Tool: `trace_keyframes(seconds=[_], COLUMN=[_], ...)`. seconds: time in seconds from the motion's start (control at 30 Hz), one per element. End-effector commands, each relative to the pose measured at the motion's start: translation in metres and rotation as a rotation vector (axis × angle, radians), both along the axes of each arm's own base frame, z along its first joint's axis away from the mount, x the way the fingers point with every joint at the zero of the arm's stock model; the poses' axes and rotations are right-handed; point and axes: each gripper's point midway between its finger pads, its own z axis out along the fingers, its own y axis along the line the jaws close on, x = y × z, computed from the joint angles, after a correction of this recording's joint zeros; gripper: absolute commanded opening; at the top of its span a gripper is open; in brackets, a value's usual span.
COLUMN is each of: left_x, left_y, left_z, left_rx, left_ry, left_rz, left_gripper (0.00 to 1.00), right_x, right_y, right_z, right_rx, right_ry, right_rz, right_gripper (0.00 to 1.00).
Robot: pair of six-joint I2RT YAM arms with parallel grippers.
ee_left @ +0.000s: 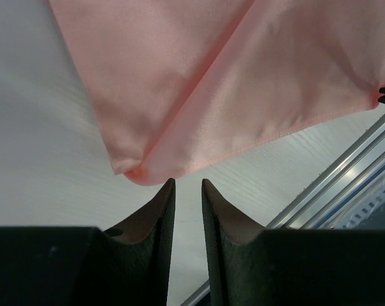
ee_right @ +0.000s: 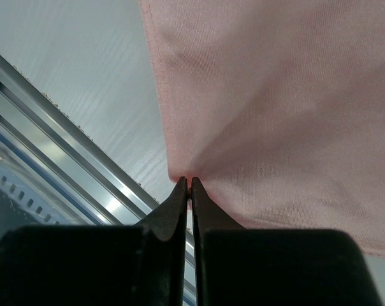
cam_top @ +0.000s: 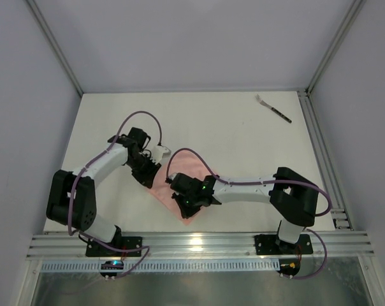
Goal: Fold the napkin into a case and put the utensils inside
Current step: Fold the top corner of the square-folded napkin at the center of the board.
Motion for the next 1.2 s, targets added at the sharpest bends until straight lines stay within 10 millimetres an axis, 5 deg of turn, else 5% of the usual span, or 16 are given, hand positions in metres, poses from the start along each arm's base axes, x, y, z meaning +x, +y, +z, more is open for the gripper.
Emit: trace_keyframes(seconds=[0.0,0.17,0.3,0.57,0.7,0.77,0.97,1.17], left_x=[-0.002,-0.007,-0.008,-0.005,-0.006,-0.007,-0.008,-0.008], left_y=[0.0,-0.001,0.004,0.007,0.008,0.007,0.008,0.01], left_z=[-0.012,-0.026,-0.037,-0.044,-0.045,-0.046,-0.044,-0.046], left_rx=[0.021,0.055,0.089,0.112,0.113,0.113,0.113,0.123], left_ry=[0.014,0.038,0.042,0.029,0.033,0.035,0.032,0.032], left_rz=[-0.013,-0.033,-0.035,-0.026,-0.028,-0.028,-0.027,-0.027], left_gripper=[0.25,0.25,0.25,0.24,0.24,0.24,0.24,0.24], right_x=[0.0,0.001,0.002,0.01,0.025,0.044,0.082,0.116], right_y=[0.004,0.004,0.005,0.009,-0.004,-0.025,-0.061,-0.095], right_z=[-0.003,-0.001,0.006,0.062,0.074,0.059,0.036,0.018], right_rx=[0.011,0.013,0.027,0.13,0.179,0.163,0.18,0.141], right_ry=[-0.017,-0.025,-0.033,-0.116,-0.13,-0.108,-0.082,-0.115], right_rz=[0.013,0.019,0.022,0.024,-0.053,-0.146,-0.332,-0.442], right_gripper=[0.04,0.05,0.18,0.45,0.49,0.49,0.2,0.08])
